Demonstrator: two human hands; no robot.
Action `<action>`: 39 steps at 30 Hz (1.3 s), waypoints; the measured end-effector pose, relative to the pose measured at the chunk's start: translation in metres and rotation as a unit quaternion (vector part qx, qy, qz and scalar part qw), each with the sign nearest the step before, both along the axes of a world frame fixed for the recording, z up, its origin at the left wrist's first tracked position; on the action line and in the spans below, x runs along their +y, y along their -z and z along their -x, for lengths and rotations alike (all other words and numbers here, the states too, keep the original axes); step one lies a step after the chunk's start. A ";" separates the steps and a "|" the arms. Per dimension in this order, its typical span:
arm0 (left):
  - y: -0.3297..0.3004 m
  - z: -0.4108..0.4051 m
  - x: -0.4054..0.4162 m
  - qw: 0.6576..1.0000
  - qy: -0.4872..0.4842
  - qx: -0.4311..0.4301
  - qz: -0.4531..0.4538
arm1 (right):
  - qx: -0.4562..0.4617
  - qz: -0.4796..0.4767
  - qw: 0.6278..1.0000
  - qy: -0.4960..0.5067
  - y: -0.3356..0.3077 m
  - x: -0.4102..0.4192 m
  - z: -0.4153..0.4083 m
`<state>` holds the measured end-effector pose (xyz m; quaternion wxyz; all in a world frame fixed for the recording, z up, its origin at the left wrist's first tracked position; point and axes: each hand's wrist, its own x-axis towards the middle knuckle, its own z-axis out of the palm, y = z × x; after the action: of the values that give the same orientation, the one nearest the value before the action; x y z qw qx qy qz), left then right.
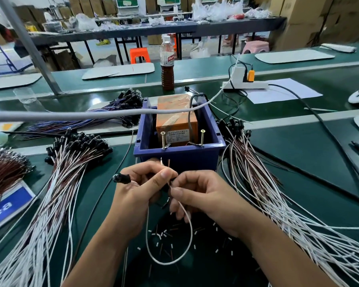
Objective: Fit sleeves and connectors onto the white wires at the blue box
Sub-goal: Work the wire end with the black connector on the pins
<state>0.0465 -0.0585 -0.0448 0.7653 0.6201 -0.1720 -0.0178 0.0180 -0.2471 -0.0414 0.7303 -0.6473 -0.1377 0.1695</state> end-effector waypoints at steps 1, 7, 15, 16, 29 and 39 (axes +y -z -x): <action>0.000 0.000 0.000 1.000 0.003 0.006 0.004 | -0.005 -0.003 1.000 0.003 -0.001 -0.001 0.000; -0.002 0.003 -0.003 0.999 0.011 -0.050 -0.004 | -0.025 -0.009 0.999 0.033 -0.002 -0.007 -0.001; -0.003 0.005 -0.004 0.980 -0.053 -0.146 -0.123 | -0.044 -0.132 0.988 0.063 -0.004 -0.016 -0.007; -0.004 0.006 -0.004 0.979 -0.062 -0.153 -0.122 | -0.062 -0.133 0.987 0.069 -0.003 -0.016 -0.007; -0.004 0.002 -0.018 0.945 -0.291 -0.144 -0.022 | -0.291 0.033 0.869 0.399 -0.001 -0.005 -0.003; -0.004 -0.006 -0.028 0.923 -0.340 -0.175 -0.035 | -0.331 0.143 0.802 0.476 0.011 0.000 -0.006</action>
<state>0.0521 -0.0863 -0.0410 0.6608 0.6608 -0.0813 0.3466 0.0242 -0.2467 -0.0524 0.5280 -0.7455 -0.0200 -0.4064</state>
